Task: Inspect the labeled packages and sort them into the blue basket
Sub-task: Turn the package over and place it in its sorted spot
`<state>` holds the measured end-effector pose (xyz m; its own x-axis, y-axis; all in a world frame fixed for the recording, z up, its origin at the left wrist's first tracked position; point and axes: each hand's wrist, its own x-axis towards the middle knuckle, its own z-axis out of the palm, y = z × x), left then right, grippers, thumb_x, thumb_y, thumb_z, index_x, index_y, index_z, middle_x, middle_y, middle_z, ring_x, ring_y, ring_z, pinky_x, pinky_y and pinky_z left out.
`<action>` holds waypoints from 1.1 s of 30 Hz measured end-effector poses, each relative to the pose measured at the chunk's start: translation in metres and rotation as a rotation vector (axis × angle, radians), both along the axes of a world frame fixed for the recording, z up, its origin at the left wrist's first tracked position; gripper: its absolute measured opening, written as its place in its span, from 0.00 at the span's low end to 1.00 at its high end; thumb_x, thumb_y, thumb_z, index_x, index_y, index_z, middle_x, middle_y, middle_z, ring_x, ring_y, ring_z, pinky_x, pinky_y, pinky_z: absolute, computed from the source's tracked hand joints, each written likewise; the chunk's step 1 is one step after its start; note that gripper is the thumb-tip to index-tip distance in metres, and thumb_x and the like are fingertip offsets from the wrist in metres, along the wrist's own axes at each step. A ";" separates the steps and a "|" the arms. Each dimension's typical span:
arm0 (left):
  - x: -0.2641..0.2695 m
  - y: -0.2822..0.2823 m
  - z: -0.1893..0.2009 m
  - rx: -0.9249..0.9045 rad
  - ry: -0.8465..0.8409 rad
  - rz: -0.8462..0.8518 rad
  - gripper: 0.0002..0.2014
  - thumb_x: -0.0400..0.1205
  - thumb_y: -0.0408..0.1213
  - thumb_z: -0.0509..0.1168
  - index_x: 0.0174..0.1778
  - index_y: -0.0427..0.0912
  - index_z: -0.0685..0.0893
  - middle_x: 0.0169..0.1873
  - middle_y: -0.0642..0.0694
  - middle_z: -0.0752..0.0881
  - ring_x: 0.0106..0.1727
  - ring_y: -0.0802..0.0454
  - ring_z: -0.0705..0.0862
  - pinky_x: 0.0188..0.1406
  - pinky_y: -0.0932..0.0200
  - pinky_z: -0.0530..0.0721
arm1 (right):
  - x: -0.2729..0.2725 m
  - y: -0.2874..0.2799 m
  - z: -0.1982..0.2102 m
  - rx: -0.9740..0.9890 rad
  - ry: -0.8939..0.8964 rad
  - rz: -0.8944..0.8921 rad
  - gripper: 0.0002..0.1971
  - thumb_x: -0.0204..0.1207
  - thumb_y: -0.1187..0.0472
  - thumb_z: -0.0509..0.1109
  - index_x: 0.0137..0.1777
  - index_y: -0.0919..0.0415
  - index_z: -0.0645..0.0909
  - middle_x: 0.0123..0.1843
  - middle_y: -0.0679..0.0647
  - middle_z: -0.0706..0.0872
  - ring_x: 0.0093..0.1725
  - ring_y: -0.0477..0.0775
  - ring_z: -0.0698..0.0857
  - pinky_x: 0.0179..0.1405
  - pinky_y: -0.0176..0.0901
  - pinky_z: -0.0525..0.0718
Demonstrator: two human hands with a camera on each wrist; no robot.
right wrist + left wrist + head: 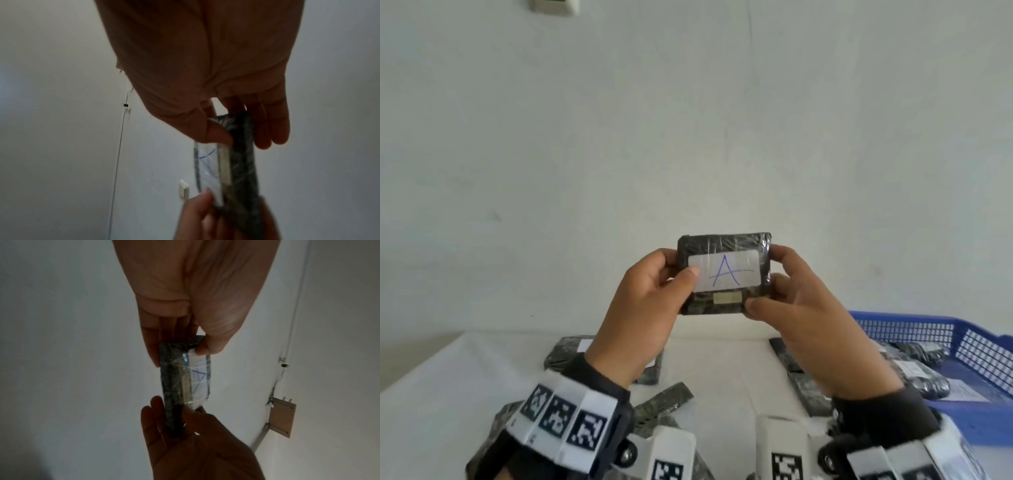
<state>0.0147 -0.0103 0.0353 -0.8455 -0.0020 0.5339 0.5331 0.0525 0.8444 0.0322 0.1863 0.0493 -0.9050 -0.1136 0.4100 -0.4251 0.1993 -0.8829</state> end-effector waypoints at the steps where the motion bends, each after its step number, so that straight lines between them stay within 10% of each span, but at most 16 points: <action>1: 0.003 0.002 -0.004 -0.033 0.009 -0.007 0.09 0.90 0.35 0.64 0.60 0.47 0.88 0.52 0.49 0.95 0.56 0.48 0.93 0.61 0.42 0.90 | 0.002 -0.001 -0.003 -0.011 -0.001 0.020 0.26 0.83 0.75 0.66 0.74 0.46 0.76 0.56 0.53 0.95 0.59 0.67 0.91 0.67 0.70 0.87; 8: 0.003 0.015 -0.024 0.019 -0.199 -0.123 0.29 0.85 0.63 0.60 0.65 0.40 0.84 0.59 0.34 0.90 0.63 0.34 0.88 0.71 0.32 0.82 | 0.000 -0.008 -0.025 -0.067 -0.008 0.070 0.07 0.91 0.61 0.64 0.64 0.49 0.76 0.56 0.56 0.94 0.59 0.63 0.92 0.64 0.69 0.88; 12: 0.007 0.020 -0.026 0.054 -0.197 -0.080 0.23 0.88 0.55 0.59 0.61 0.40 0.88 0.57 0.34 0.91 0.62 0.34 0.89 0.72 0.28 0.81 | -0.003 -0.013 -0.032 -0.066 -0.057 0.014 0.10 0.84 0.58 0.67 0.62 0.58 0.77 0.55 0.62 0.93 0.59 0.78 0.88 0.56 0.80 0.87; 17: 0.015 0.025 -0.023 0.040 -0.218 -0.100 0.32 0.82 0.67 0.61 0.64 0.41 0.85 0.58 0.32 0.88 0.63 0.33 0.87 0.67 0.27 0.83 | 0.006 -0.021 -0.028 -0.175 -0.020 -0.013 0.18 0.85 0.43 0.68 0.58 0.60 0.82 0.55 0.62 0.93 0.54 0.61 0.93 0.56 0.65 0.93; 20: 0.021 0.029 -0.021 0.044 -0.165 -0.074 0.19 0.90 0.56 0.60 0.61 0.47 0.87 0.54 0.39 0.92 0.57 0.44 0.92 0.62 0.42 0.88 | 0.008 -0.025 -0.028 -0.165 0.045 -0.071 0.15 0.86 0.48 0.67 0.55 0.61 0.81 0.53 0.65 0.92 0.52 0.63 0.93 0.50 0.66 0.94; 24: 0.027 0.034 -0.017 0.058 -0.120 -0.030 0.23 0.82 0.62 0.62 0.58 0.46 0.87 0.55 0.28 0.86 0.59 0.31 0.87 0.67 0.26 0.84 | 0.008 -0.028 -0.028 -0.191 0.075 -0.079 0.14 0.84 0.46 0.72 0.55 0.58 0.83 0.52 0.61 0.93 0.53 0.63 0.93 0.54 0.69 0.93; 33: 0.030 0.034 -0.017 0.068 -0.128 -0.038 0.25 0.80 0.63 0.61 0.57 0.44 0.85 0.51 0.30 0.87 0.60 0.29 0.86 0.67 0.24 0.82 | 0.008 -0.031 -0.031 -0.227 0.091 -0.058 0.13 0.84 0.50 0.74 0.57 0.59 0.83 0.53 0.61 0.94 0.53 0.62 0.94 0.53 0.69 0.93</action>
